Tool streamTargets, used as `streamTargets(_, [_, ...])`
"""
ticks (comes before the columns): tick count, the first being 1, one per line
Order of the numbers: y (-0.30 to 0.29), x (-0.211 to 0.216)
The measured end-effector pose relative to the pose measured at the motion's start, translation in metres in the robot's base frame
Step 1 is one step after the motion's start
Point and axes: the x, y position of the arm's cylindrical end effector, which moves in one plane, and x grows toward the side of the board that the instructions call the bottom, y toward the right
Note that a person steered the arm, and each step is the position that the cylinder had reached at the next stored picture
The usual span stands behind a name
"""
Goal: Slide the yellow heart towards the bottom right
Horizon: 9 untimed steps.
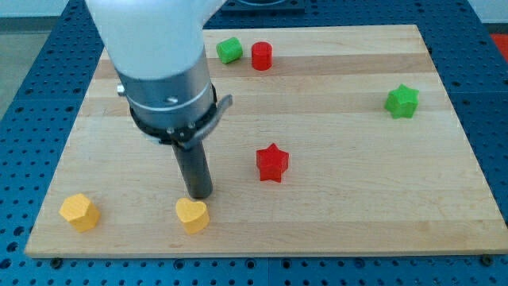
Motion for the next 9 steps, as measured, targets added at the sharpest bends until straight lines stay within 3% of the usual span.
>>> streamTargets(1, [-0.028, 0.003])
streamTargets(2, [-0.035, 0.055])
streamTargets(3, [-0.035, 0.075])
streamTargets(5, [-0.023, 0.065])
streamTargets(6, [0.004, 0.035])
streamTargets(8, [0.062, 0.027])
streamTargets(9, [0.062, 0.027])
